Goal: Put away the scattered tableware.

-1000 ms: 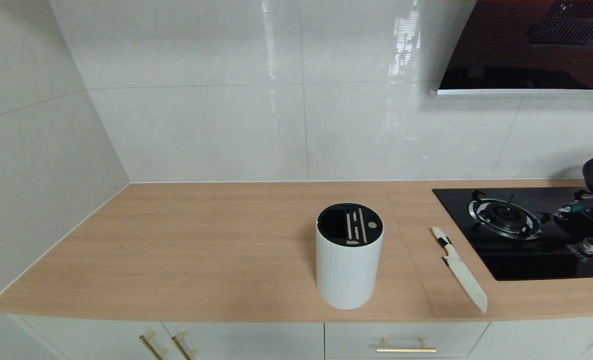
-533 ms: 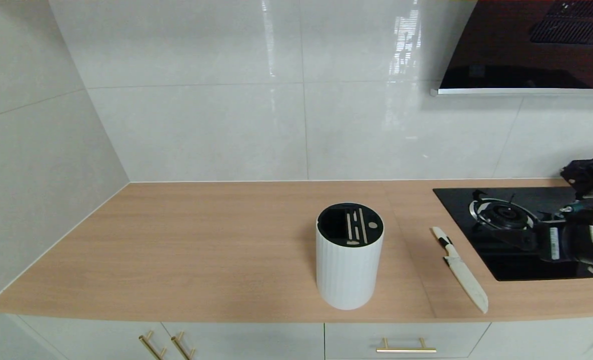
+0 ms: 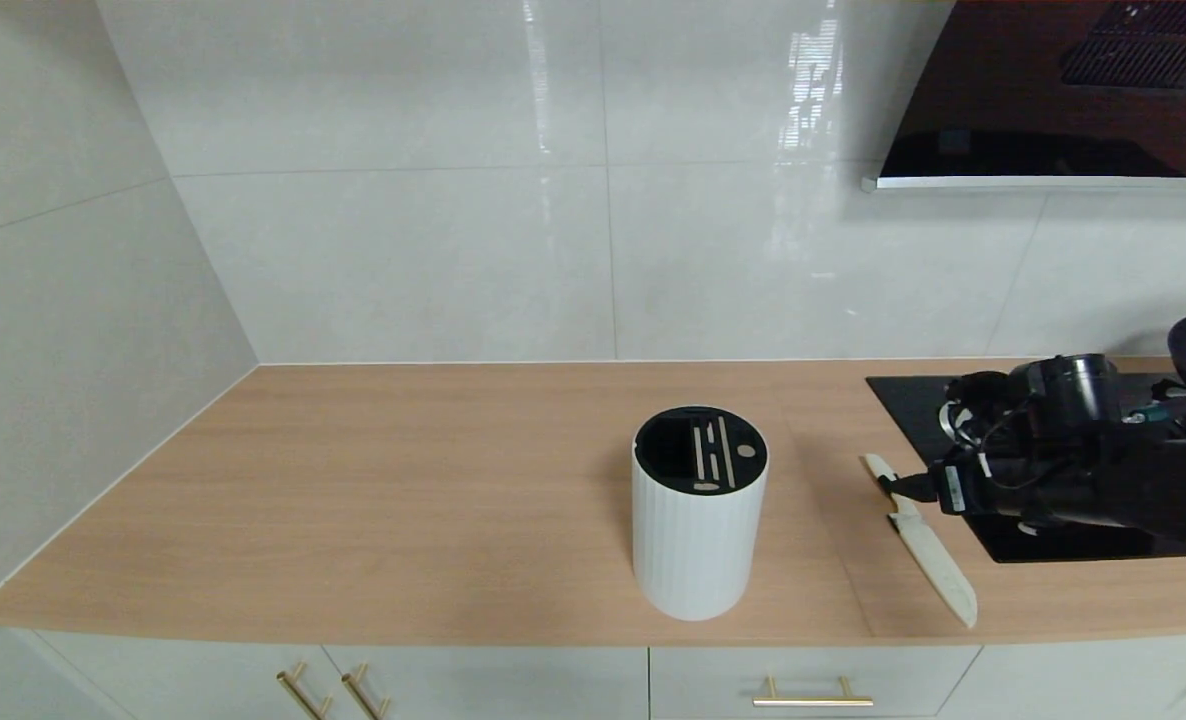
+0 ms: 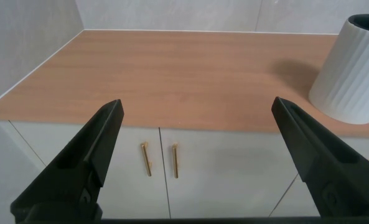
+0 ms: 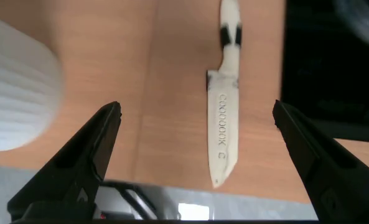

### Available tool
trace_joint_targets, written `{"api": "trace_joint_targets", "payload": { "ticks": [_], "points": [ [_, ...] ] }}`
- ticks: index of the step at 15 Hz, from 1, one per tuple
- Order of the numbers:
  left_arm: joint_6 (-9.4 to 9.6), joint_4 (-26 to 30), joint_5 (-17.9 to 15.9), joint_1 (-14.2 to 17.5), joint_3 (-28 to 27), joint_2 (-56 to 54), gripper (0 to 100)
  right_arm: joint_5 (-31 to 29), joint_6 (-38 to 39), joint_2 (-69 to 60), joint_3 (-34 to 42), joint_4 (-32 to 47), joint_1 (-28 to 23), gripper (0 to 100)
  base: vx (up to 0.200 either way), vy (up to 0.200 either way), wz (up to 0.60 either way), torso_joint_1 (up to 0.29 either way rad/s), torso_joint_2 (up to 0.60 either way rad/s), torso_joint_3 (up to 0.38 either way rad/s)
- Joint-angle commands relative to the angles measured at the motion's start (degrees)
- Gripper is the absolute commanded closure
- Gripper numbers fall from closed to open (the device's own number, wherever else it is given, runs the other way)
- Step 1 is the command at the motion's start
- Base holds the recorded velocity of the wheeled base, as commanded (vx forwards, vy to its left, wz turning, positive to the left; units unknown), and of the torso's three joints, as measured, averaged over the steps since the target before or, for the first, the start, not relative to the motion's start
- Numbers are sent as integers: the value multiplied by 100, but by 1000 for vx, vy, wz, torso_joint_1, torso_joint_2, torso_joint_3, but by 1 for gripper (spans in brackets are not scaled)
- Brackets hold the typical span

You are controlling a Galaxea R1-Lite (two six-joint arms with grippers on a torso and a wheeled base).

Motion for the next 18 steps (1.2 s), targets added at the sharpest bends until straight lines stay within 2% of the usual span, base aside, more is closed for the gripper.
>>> {"api": "trace_joint_targets", "payload": {
  "ticks": [1,5,9,12,15,18],
  "points": [
    [-6,-1,4,0,1,2,0,-63,-24,991,-127,-289,-130,0,0,0,0,0,0,0],
    [-6,-1,4,0,1,2,0,-72,-59,1421,-250,-473,-218,0,0,0,0,0,0,0],
    [-6,-1,4,0,1,2,0,-37,-59,2080,-347,-1335,-332,0,0,0,0,0,0,0],
    [-6,-1,4,0,1,2,0,7,-68,2300,-478,-1405,-332,0,0,0,0,0,0,0],
    [-6,-1,4,0,1,2,0,447,-50,2362,-557,-1414,-420,0,0,0,0,0,0,0],
    [-6,-1,4,0,1,2,0,499,-41,2458,-663,-1572,-455,0,0,0,0,0,0,0]
  ]
}}
